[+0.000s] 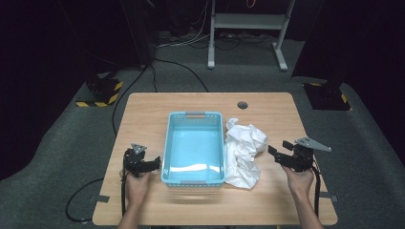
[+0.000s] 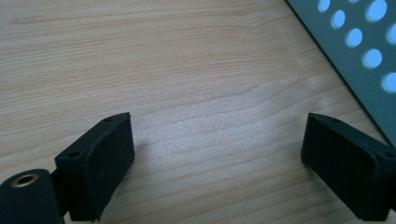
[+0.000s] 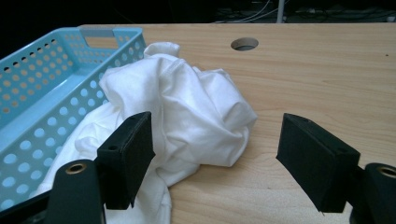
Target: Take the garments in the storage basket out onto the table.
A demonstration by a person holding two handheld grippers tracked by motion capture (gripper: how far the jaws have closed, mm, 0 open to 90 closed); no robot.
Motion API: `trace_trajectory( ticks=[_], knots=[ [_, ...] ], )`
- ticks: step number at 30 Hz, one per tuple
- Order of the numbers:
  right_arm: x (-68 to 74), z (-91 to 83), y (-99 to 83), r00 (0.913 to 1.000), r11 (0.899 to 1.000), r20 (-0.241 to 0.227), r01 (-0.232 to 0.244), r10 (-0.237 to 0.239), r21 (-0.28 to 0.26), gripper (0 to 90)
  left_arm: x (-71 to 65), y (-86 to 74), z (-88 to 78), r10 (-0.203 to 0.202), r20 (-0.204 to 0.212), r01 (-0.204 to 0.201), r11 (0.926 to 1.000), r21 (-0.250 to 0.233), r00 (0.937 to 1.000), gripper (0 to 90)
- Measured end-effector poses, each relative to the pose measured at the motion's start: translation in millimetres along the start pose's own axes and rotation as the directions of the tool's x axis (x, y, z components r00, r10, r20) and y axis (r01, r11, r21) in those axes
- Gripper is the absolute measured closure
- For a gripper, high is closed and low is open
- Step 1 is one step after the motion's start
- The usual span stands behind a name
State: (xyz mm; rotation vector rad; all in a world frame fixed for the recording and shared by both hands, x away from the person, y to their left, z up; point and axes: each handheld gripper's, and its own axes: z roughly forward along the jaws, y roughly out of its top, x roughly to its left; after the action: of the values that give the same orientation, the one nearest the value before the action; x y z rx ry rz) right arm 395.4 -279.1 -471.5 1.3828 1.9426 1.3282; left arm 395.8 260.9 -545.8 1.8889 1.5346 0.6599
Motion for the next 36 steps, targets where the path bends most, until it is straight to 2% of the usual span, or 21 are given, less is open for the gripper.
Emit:
trace_trajectory(
  ticks=[8,18,25,36],
  knots=[
    [-1.7,2.0,-3.8,1.0,1.0,0.005,-0.007,0.007,0.009,26.3,0.0,0.0,0.0,0.0,0.0,0.0,1.0,0.0,1.0,9.7],
    [1.3,10.8,-8.9,1.0,0.999,0.007,0.006,-0.006,0.032,26.5,0.0,0.0,0.0,0.0,0.0,0.0,1.0,0.0,1.0,9.7],
    [-1.0,13.1,-10.4,0.9997,0.999,0.007,-0.022,0.022,0.033,26.8,0.0,0.0,0.0,0.0,0.0,0.0,1.0,0.0,1.0,9.7],
    [-2.9,24.8,-18.8,0.9994,0.997,0.029,-0.019,0.017,0.078,26.7,0.0,0.0,0.0,0.0,0.0,0.0,1.0,0.0,1.0,9.7]
  ],
)
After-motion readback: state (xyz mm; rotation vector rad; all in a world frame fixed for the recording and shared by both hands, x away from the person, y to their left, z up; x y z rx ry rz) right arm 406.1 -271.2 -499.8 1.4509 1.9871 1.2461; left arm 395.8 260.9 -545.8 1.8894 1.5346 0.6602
